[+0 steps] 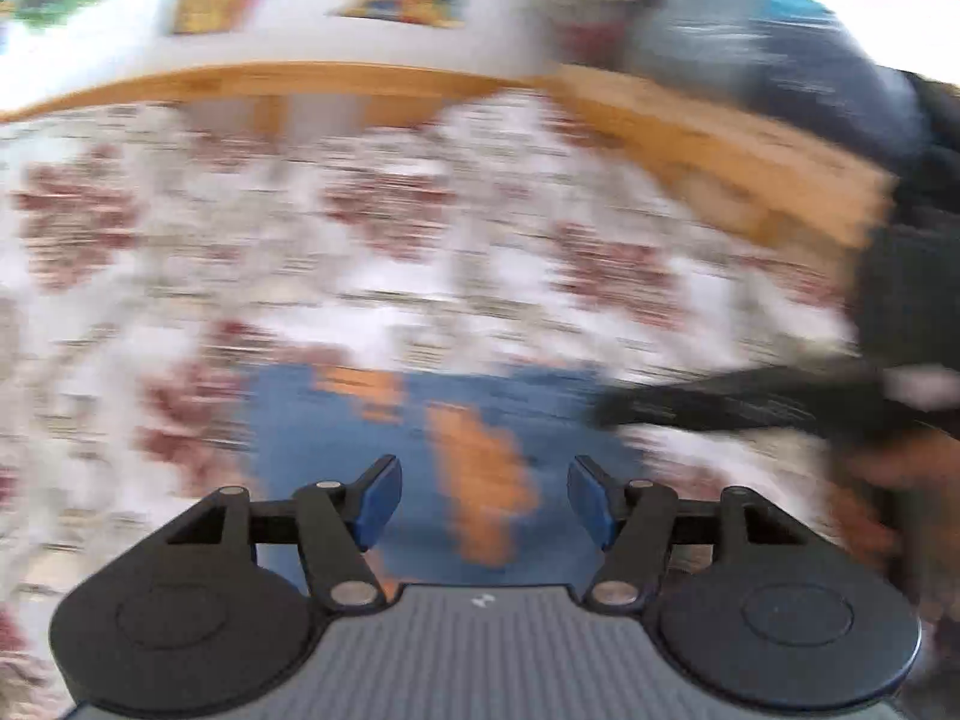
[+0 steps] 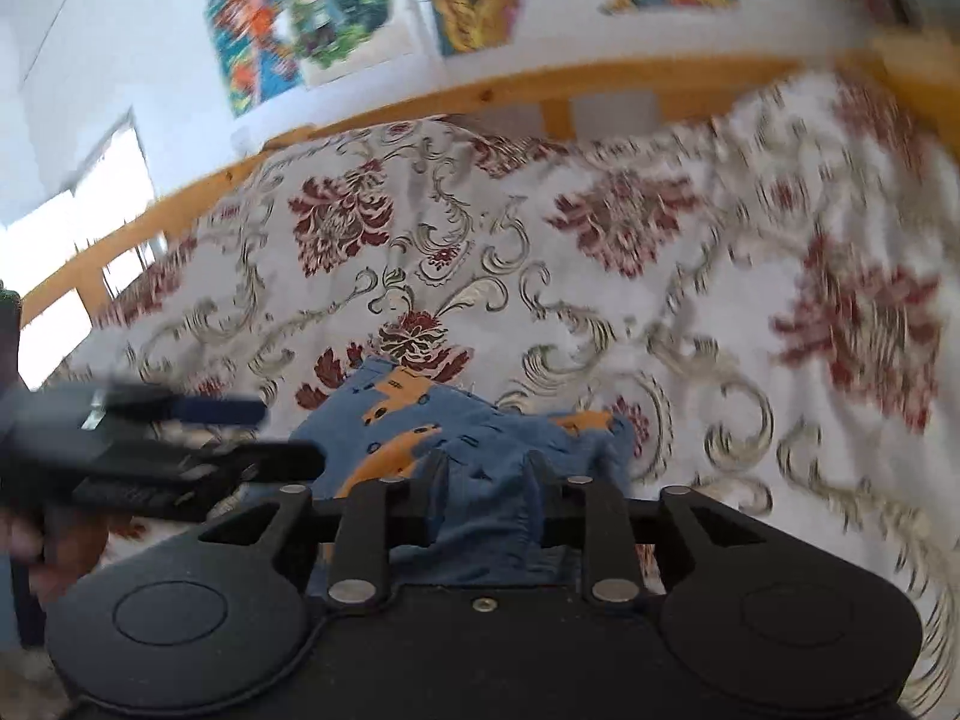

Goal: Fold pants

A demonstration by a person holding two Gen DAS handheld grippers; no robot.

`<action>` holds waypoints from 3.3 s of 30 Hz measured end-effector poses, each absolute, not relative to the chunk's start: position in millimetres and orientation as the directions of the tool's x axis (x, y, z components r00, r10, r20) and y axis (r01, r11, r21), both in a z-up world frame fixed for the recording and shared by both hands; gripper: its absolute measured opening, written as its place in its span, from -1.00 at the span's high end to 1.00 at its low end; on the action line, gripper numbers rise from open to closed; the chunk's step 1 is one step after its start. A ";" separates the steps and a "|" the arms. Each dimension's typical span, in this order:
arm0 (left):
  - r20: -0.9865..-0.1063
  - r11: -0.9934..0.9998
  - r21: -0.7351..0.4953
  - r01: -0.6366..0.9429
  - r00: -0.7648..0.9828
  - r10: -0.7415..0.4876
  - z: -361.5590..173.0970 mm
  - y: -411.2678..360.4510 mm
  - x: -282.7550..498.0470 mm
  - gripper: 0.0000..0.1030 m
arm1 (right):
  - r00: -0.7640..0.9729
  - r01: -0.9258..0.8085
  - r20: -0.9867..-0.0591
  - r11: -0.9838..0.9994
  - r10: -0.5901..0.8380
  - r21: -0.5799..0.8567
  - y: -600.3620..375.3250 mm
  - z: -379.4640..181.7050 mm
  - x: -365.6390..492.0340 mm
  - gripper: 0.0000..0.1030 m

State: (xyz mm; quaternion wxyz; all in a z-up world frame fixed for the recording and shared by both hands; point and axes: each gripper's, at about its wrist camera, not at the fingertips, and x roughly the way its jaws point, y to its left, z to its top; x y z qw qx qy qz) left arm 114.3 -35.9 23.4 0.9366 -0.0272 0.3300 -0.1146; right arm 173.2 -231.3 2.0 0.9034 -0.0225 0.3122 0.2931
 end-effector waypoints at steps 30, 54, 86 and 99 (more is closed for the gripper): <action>-0.598 0.996 -0.058 -0.065 0.801 0.018 15.2 8.3 123.3 -0.99 | 0.771 -0.510 -0.513 0.848 0.378 -0.142 -195.1 -4.1 155.1 0.01; -0.642 0.996 -0.043 -0.077 0.766 0.032 1.5 12.2 131.4 -0.99 | 0.703 -0.428 -0.660 0.899 0.266 -0.094 -217.2 -36.2 117.0 -0.10; -0.760 0.982 -0.056 -0.179 0.646 0.075 -22.9 19.7 81.4 -0.99 | 0.701 -0.266 -0.691 0.964 0.180 -0.019 -248.5 -52.3 104.2 -0.79; -0.802 0.976 0.183 -0.115 0.557 0.216 -13.1 24.3 50.3 -0.99 | 0.689 -0.275 -0.658 0.950 0.302 0.147 -281.5 -23.5 99.6 -0.99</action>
